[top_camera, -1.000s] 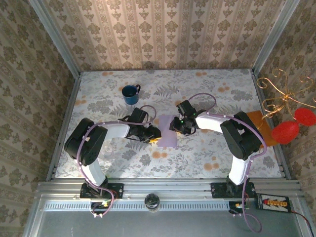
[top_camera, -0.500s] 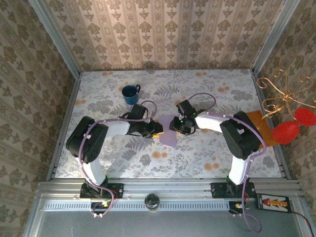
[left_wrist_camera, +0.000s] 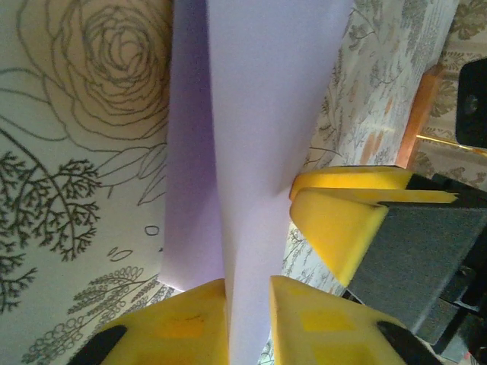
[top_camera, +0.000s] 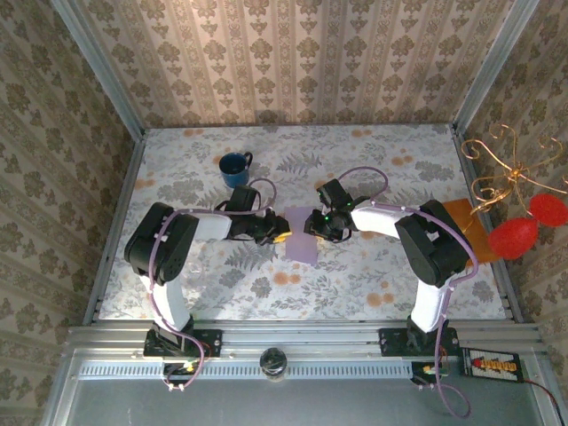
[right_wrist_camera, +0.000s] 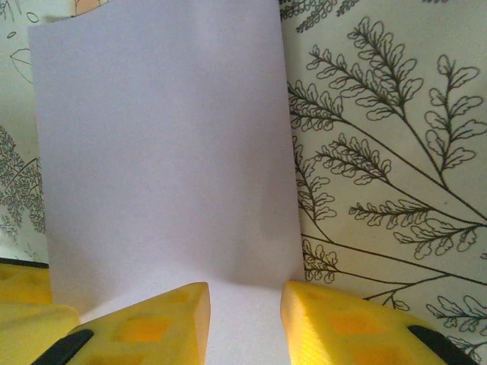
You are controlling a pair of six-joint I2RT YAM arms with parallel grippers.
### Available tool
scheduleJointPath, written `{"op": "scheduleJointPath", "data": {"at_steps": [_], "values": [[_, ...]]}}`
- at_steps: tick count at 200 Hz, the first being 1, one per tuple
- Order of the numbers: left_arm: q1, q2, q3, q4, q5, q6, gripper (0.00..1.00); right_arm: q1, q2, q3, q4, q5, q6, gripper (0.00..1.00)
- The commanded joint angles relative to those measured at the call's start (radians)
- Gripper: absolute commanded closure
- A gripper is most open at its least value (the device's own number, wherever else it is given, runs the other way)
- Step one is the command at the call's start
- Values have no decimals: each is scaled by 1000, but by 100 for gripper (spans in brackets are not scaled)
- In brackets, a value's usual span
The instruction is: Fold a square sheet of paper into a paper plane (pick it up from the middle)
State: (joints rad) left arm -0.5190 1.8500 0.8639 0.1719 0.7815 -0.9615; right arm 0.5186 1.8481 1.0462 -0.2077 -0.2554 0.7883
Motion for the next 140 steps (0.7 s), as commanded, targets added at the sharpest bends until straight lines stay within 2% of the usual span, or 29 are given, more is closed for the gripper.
{"op": "scheduleJointPath", "data": {"at_steps": [1,42,83,98,116,140], "values": [[1,9,15,-14,32,12,83,-2,33,-8,-43,-2,-5,66],[5,-7,17,-82,8,55,91,-14,-10,-17,-2,-15,-2,64],[7,-28,9,-83,-11,48,98,-29,-119,-28,78,-29,-98,58],[8,-37,6,-81,-15,43,98,-28,-169,-50,117,-26,-155,51],[18,-46,5,-69,-13,33,98,-29,-244,-127,217,-29,-217,32],[39,-52,1,-51,-18,14,98,-25,-322,-193,268,-11,-297,21]]}}
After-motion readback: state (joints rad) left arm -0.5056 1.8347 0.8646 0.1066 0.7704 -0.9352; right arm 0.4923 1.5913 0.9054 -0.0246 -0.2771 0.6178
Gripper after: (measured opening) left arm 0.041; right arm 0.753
